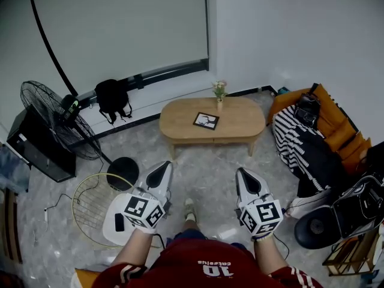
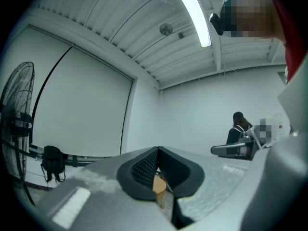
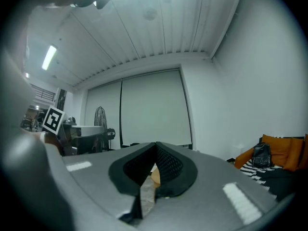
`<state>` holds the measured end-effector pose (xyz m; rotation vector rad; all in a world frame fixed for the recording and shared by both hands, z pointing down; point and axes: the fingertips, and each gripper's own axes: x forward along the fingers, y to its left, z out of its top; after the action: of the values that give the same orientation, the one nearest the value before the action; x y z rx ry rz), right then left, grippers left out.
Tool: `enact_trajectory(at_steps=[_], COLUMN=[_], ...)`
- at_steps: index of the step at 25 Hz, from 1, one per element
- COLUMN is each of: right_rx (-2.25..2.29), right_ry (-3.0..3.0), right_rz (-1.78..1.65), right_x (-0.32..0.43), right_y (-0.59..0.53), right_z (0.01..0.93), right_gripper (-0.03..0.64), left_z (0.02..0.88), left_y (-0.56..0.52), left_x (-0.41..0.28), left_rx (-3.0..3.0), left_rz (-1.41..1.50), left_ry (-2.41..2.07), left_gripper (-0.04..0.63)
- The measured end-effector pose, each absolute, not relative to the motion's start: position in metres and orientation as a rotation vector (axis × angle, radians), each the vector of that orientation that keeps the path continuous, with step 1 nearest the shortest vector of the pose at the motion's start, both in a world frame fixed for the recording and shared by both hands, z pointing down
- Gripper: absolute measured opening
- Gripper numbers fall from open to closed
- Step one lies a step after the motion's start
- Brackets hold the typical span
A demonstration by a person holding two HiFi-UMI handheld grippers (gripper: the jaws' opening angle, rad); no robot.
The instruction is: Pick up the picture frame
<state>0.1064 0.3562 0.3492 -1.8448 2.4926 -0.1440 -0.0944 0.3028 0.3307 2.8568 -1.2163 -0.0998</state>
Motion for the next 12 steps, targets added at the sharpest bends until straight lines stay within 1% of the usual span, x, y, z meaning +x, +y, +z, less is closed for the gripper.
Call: enact_trajectory(at_steps=[12], right_rx=[-1.828], right_ry=[2.481], right_rz=[-0.207], right_x=[0.107], right_y=[0.308], right_z=[0.355], right_gripper=[-0.011], left_z=[0.338], left_y=[0.251], left_x=[-0.092], left_rx=[2.842], left_rz=[-0.09], left_ry=[-1.195], left_gripper=[0.0])
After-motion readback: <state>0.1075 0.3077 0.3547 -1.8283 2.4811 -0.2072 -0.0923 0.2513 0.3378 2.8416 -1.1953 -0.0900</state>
